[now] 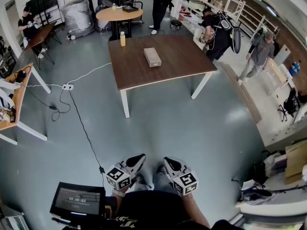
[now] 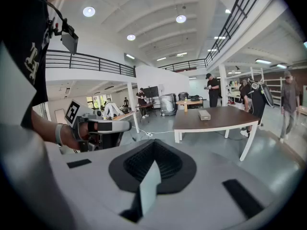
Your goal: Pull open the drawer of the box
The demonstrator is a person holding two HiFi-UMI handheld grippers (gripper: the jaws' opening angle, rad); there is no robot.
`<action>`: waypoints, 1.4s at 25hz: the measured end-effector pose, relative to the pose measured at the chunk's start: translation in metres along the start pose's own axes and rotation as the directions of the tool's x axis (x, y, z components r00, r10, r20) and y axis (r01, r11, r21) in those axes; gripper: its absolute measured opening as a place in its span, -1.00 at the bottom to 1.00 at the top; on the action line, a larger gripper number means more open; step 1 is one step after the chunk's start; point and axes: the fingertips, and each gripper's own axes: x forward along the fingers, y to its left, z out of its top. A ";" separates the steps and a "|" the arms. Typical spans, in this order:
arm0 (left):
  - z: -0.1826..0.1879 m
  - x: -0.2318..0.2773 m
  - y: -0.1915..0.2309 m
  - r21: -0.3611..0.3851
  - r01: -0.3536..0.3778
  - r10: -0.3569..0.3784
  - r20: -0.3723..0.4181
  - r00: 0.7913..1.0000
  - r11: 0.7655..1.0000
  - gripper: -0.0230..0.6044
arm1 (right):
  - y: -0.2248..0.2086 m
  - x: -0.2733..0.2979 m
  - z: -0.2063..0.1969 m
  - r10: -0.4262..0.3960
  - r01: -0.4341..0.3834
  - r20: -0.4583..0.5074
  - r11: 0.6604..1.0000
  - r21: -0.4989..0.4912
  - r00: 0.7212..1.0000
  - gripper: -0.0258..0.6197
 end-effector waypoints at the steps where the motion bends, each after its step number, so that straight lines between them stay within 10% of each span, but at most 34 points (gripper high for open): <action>1: -0.001 0.000 0.001 -0.001 0.000 0.000 -0.001 1.000 1.000 -0.93 | 0.000 0.001 0.002 -0.005 0.005 -0.003 1.000 -0.001 1.000 -0.96; 16: 0.002 0.011 0.031 -0.004 -0.058 0.058 -0.013 0.998 0.998 -0.93 | -0.022 0.038 0.007 0.053 -0.053 0.017 0.999 -0.004 0.998 -0.96; 35: 0.050 0.141 0.050 0.064 -0.015 0.017 -0.035 0.999 0.998 -0.93 | -0.172 0.057 0.038 -0.015 0.012 0.052 0.999 0.053 0.999 -0.96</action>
